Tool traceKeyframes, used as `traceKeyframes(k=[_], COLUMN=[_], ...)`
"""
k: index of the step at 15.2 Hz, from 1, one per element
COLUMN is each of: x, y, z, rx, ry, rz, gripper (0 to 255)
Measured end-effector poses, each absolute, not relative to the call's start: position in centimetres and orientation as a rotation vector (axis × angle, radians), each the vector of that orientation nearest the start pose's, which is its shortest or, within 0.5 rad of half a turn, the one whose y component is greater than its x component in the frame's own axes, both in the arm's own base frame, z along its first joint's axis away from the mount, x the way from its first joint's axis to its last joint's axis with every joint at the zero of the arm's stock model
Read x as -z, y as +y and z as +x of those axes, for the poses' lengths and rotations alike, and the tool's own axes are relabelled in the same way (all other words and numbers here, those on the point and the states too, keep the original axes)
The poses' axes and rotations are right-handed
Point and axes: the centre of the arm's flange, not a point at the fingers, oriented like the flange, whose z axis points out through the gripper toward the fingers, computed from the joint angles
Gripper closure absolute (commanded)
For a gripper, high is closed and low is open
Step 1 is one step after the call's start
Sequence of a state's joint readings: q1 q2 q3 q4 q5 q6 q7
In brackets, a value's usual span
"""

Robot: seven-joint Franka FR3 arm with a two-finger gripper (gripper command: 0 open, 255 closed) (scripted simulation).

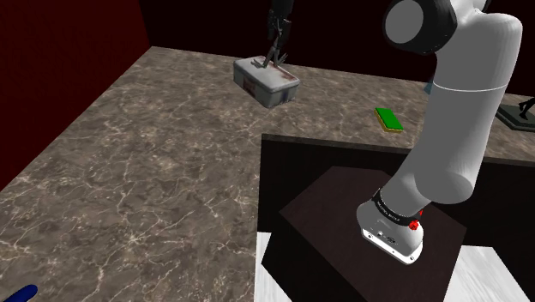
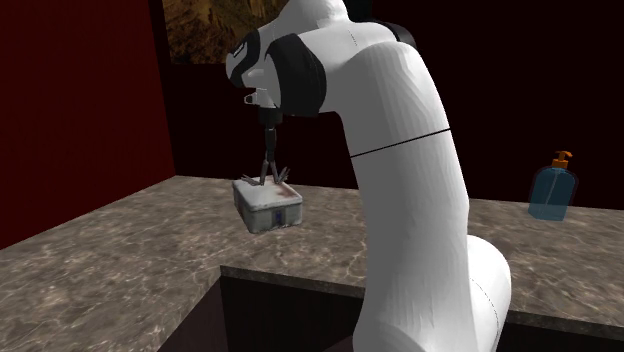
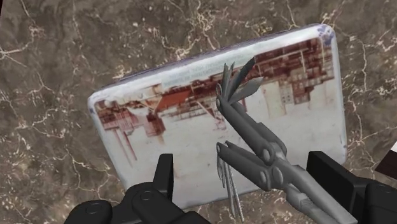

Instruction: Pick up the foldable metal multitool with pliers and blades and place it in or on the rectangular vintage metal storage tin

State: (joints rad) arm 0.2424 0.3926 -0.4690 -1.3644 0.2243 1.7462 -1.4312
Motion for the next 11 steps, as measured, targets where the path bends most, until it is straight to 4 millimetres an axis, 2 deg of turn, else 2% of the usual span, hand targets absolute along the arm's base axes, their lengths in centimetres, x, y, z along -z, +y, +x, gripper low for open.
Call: traceKeyframes(k=[2, 6, 11], x=[-52.3, -56.3, -56.7], y=[-8.0, -7.9, -8.0], z=[66.8, 66.6, 66.6], rx=[0.088, 0.089, 0.087], ry=[-1.771, -1.771, -1.770], rz=[-2.582, -2.582, -2.581], gripper=[0, 0, 0])
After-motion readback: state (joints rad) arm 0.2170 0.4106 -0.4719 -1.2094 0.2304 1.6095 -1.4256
